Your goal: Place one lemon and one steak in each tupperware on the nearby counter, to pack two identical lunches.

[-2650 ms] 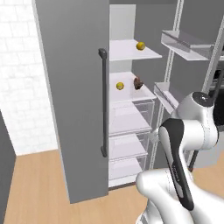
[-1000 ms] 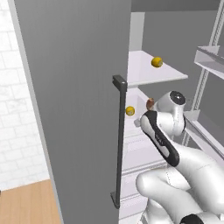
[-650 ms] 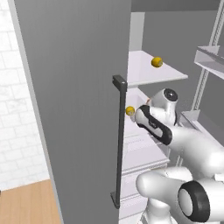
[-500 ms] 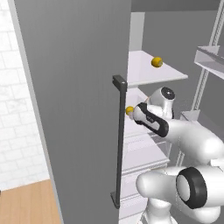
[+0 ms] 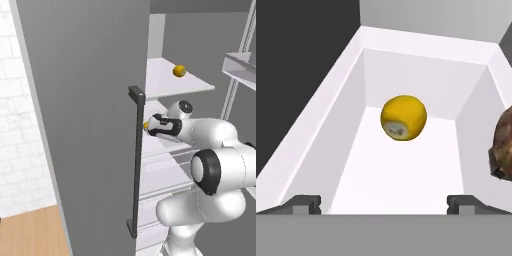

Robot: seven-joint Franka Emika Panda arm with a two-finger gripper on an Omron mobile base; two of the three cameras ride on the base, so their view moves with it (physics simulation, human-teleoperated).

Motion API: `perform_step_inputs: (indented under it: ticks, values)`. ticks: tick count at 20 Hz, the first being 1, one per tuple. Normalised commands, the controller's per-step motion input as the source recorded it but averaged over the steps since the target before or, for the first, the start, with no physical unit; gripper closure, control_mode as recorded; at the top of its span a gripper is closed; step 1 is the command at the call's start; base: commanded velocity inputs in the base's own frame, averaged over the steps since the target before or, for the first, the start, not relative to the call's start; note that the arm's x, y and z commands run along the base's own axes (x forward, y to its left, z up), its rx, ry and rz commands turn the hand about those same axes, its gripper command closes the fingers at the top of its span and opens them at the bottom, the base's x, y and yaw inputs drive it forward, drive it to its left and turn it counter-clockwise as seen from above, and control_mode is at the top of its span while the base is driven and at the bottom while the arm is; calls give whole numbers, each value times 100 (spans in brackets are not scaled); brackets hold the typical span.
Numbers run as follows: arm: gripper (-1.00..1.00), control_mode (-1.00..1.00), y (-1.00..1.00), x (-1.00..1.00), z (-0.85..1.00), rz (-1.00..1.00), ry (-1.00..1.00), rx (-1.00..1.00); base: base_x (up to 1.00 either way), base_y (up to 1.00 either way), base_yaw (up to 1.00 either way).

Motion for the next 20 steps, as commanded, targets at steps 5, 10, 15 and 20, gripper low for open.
perform_step_inputs:
  ticks: [5, 10, 15, 20]
  values:
    - [-100, -100, 0, 65, -25, 0, 0, 0, 0, 0, 0]
    - [-100, -100, 0, 66, -36, 0, 0, 0, 0, 0, 0]
    - [-100, -100, 0, 66, -43, 0, 0, 0, 0, 0, 0]
    - [100, -100, 0, 59, -57, 0, 1, 0, 0, 0, 0]
